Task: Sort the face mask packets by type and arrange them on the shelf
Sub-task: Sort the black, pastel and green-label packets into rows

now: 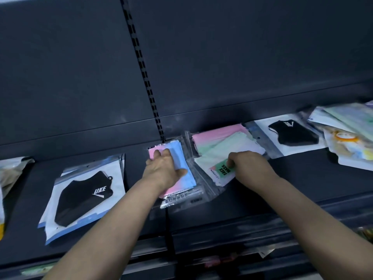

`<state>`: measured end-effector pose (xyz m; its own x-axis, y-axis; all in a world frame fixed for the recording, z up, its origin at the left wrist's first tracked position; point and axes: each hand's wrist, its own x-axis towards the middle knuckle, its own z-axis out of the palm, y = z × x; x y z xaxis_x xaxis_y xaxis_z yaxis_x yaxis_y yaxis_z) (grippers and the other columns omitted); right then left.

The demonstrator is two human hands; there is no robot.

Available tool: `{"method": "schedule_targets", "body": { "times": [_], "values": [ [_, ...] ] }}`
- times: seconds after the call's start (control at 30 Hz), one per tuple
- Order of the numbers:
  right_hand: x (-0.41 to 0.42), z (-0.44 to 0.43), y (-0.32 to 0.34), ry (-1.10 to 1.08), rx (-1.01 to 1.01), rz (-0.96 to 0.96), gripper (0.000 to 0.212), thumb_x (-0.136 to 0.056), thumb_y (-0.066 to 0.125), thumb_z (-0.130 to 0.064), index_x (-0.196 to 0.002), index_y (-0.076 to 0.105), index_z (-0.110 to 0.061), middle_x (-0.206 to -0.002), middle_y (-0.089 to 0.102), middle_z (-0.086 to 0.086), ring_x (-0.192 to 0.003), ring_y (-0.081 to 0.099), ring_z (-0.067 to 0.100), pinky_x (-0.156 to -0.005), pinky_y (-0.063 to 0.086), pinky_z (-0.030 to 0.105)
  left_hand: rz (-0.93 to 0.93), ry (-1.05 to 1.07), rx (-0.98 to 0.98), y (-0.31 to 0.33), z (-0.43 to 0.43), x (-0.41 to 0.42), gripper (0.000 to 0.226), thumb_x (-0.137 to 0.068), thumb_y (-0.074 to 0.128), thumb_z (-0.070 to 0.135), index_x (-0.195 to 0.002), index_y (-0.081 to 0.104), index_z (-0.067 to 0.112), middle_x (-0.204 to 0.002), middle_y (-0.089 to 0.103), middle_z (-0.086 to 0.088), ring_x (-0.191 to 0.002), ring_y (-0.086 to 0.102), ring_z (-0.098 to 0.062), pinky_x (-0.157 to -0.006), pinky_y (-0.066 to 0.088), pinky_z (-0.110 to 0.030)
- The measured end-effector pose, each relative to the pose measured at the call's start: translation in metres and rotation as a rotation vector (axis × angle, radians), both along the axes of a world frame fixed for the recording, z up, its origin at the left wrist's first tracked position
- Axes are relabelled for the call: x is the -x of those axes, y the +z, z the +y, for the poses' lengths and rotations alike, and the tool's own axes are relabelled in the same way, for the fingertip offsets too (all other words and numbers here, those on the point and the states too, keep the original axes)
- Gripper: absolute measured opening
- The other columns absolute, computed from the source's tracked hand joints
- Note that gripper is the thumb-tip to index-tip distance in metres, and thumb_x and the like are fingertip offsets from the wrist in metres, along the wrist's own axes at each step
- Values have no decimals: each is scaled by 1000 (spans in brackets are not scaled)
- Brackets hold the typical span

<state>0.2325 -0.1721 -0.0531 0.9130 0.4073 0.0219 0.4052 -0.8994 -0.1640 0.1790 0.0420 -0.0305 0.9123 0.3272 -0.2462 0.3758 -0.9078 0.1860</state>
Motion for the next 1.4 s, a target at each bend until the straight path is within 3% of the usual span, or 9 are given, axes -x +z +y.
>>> {"method": "schedule_targets", "body": {
  "times": [0.17, 0.3, 0.4, 0.53, 0.73, 0.93, 1.1, 1.2, 1.4],
  "values": [
    [7, -7, 3, -97, 196, -184, 22, -83, 50, -17, -103, 58, -16, -95, 70, 4, -89, 64, 26, -72, 33, 29, -5, 23, 72, 0, -4, -3, 98, -79, 73, 47, -150, 17, 10, -155, 22, -13, -137, 31, -39, -109, 32, -40],
    [5, -9, -6, -92, 158, -248, 33, -83, 49, -14, -115, 57, -14, -111, 65, 8, -106, 55, 27, -91, 38, 40, 5, 112, 59, -3, 5, -7, 114, -67, 78, 57, -148, 16, 7, -146, 37, -15, -133, 37, -37, -107, 34, -41],
    [6, 2, -11, 147, -37, -40, 42, -95, 44, -33, -136, 47, -25, -143, 44, 3, -131, 38, 24, -101, 34, 40, 5, 174, 77, -6, 9, -6, 122, -60, 79, 64, -148, 16, 7, -144, 41, -15, -134, 35, -37, -108, 36, -44],
    [5, -3, -12, 166, 21, 166, 49, -96, 44, -37, -144, 35, -31, -158, 21, -3, -144, 19, 16, -116, 18, 42, 14, 134, 87, -6, 6, -2, 106, -72, 73, 60, -148, 22, 7, -147, 36, -13, -136, 29, -36, -106, 35, -42],
    [-9, -29, 14, -86, 192, 168, 42, -86, 49, -15, -127, 45, -19, -136, 48, 7, -126, 46, 24, -110, 25, 45, -68, -3, -11, -7, -5, -15, 63, -85, 65, 44, -134, 46, 11, -146, 37, -11, -134, 32, -33, -107, 35, -39],
    [-7, -35, -2, -9, -76, 17, 34, -86, 52, -14, -119, 58, -20, -127, 56, 5, -112, 54, 28, -86, 41, 32, -174, -298, 22, -19, -53, -62, 59, -84, 70, 38, -137, 51, 17, -145, 45, -6, -135, 39, -27, -109, 37, -35],
    [-12, -57, -15, 37, -113, -29, 34, -89, 49, -17, -121, 59, -24, -126, 58, 3, -114, 54, 27, -88, 41, 31, -293, -369, -252, -28, -76, -85, 21, -91, 56, 27, -106, 64, 14, -113, 67, -10, -104, 61, -34, -84, 51, -35],
    [-20, -72, -16, 13, -140, -93, 31, -89, 49, -18, -115, 63, -26, -120, 62, 2, -108, 58, 26, -80, 45, 31, -381, -364, -366, -20, -85, -90, 22, -92, 50, 26, -103, 67, 18, -103, 71, -8, -96, 64, -35, -72, 47, -32],
    [-38, -88, 4, -199, -532, -68, 23, -92, 41, -27, -90, 64, -24, -87, 70, 0, -81, 61, 27, -65, 48, 34, -712, -326, 6, 6, -96, -89, 20, -91, 57, 19, -103, 73, 26, -104, 73, 4, -100, 62, -24, -82, 47, -30]
  ]
}}
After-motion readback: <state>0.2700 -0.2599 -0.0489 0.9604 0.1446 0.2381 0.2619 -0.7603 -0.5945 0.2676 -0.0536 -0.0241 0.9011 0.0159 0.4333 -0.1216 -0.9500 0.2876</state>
